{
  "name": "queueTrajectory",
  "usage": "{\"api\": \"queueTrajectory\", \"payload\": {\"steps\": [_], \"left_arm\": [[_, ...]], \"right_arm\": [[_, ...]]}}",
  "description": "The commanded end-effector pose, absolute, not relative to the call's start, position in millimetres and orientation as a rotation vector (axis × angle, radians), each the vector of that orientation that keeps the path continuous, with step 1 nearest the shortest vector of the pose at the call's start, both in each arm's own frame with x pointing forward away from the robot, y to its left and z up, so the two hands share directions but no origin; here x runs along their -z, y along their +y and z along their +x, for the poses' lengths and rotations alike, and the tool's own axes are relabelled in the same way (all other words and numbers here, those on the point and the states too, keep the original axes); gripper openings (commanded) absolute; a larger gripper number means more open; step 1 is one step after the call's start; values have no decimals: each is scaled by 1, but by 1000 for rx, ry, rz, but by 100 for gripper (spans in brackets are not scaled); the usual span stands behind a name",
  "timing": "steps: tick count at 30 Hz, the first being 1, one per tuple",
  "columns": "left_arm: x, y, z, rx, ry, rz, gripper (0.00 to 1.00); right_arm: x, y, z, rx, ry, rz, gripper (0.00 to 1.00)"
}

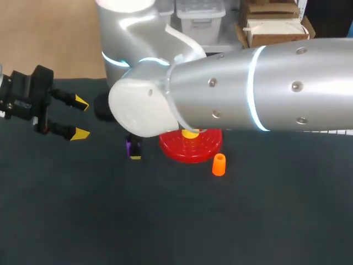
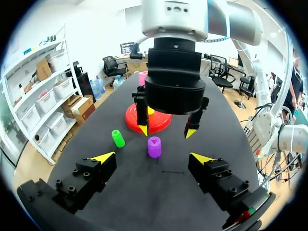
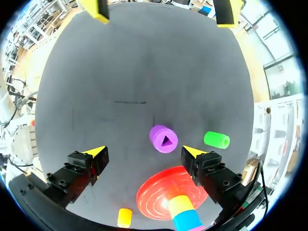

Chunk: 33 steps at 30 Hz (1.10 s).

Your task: Pick up and stack the cylinders on the red base in this order: pink,purple,orange,green

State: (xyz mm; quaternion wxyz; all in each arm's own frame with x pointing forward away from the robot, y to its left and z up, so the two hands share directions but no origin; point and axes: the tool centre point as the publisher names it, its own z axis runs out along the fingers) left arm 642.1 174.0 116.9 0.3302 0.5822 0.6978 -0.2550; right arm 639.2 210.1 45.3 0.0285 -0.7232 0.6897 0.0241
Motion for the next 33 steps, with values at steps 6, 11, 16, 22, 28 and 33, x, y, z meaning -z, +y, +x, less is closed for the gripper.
{"api": "queueTrajectory", "payload": {"steps": [6, 11, 16, 22, 28, 33], "left_arm": [[-116, 175, 643, 669, 1821, 1524, 100], [-116, 175, 643, 669, 1821, 1524, 100], [-116, 175, 643, 669, 1821, 1524, 100], [-116, 175, 643, 669, 1821, 1524, 100], [-116, 175, 643, 669, 1821, 1524, 100], [-116, 175, 643, 669, 1821, 1524, 100]], "right_arm": [[-41, 212, 649, -80, 2122, -2237, 100], [-38, 218, 653, -71, 2114, -2254, 100], [-34, 221, 657, -75, 2116, -2263, 100], [-31, 223, 658, -83, 2120, -2266, 100], [-28, 225, 662, -92, 2126, -2267, 61], [-25, 223, 664, -90, 2133, -2271, 47]]}}
